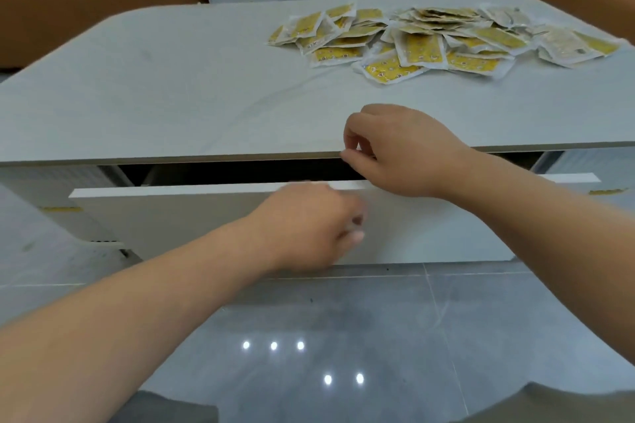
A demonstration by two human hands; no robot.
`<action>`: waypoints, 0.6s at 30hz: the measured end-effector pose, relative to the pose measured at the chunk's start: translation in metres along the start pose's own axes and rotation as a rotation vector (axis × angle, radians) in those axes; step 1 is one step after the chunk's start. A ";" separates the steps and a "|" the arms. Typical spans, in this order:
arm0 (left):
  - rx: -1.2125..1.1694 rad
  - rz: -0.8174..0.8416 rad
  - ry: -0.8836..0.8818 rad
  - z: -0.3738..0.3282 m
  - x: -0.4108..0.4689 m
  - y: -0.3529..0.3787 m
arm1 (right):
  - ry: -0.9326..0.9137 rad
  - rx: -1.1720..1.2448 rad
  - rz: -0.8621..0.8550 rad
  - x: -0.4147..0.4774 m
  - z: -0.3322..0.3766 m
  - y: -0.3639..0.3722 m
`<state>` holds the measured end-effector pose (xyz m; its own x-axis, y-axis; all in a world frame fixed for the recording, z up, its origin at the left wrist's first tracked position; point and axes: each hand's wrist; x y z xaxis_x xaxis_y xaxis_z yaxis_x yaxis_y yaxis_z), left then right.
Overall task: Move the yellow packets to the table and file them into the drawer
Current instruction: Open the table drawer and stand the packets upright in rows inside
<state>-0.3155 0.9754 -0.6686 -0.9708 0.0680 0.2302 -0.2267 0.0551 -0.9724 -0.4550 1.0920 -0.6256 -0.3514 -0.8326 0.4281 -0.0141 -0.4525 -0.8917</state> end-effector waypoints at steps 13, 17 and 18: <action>-0.003 0.196 -0.459 0.052 -0.002 -0.061 | 0.272 -0.093 0.636 0.011 0.012 -0.027; -0.181 0.405 -0.510 0.051 -0.005 -0.062 | 0.376 0.006 0.817 0.003 0.005 -0.032; -0.190 0.439 -0.505 0.051 -0.006 -0.061 | 0.384 -0.027 0.835 0.001 0.002 -0.032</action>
<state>-0.2997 0.9207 -0.6129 -0.8976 -0.3459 -0.2732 0.1678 0.3050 -0.9374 -0.4536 1.1048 -0.5963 -0.5442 -0.7202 -0.4304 0.3638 0.2597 -0.8946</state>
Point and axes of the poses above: each hand's wrist, its own x-axis towards the middle knuckle, its own y-axis out of the palm, z = x × y, and after that the axes turned 12 degrees about -z, right-handed
